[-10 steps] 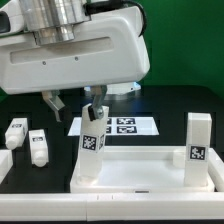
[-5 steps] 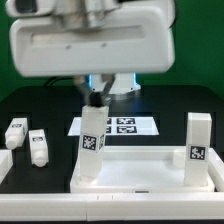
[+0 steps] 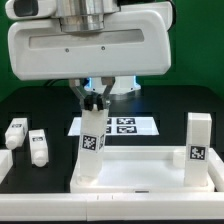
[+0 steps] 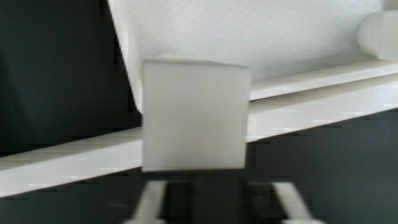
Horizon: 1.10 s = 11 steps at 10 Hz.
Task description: Assemble desk
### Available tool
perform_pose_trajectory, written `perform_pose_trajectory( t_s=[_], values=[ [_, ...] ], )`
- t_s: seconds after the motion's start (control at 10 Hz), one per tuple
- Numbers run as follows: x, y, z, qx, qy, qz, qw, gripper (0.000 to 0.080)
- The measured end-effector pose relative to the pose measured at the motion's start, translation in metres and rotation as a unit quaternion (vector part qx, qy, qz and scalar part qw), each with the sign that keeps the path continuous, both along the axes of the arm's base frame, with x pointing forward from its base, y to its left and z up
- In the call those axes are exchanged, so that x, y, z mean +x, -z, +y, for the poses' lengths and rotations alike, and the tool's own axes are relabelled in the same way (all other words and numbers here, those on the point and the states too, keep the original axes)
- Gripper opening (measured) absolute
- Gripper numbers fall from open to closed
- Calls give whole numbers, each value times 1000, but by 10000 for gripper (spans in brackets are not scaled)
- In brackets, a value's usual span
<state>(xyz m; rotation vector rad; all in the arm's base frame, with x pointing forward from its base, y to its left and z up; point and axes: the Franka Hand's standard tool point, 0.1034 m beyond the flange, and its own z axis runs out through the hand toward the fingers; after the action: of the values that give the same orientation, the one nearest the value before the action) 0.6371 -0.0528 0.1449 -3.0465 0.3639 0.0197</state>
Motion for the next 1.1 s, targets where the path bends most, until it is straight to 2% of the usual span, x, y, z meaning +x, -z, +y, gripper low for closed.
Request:
perform_pose_trajectory(
  t_s=[0.1,0.2,0.3,0.4,0.5,0.8,1.1],
  values=[
    [-3,-2,-1,2,9,7,1000,264],
    [-5,-5,2,4,17,15,1000,400],
    [0,-8,4,2,19,6,1000,400],
    [-3,0,2,-1,15,1,1000,573],
    [-6,7,-2,-3,12,1,1000,626],
    [-6,11,-12,-6,12,-2,1000,648],
    [1,10,-11,-12,12,-22,1000,649]
  ],
)
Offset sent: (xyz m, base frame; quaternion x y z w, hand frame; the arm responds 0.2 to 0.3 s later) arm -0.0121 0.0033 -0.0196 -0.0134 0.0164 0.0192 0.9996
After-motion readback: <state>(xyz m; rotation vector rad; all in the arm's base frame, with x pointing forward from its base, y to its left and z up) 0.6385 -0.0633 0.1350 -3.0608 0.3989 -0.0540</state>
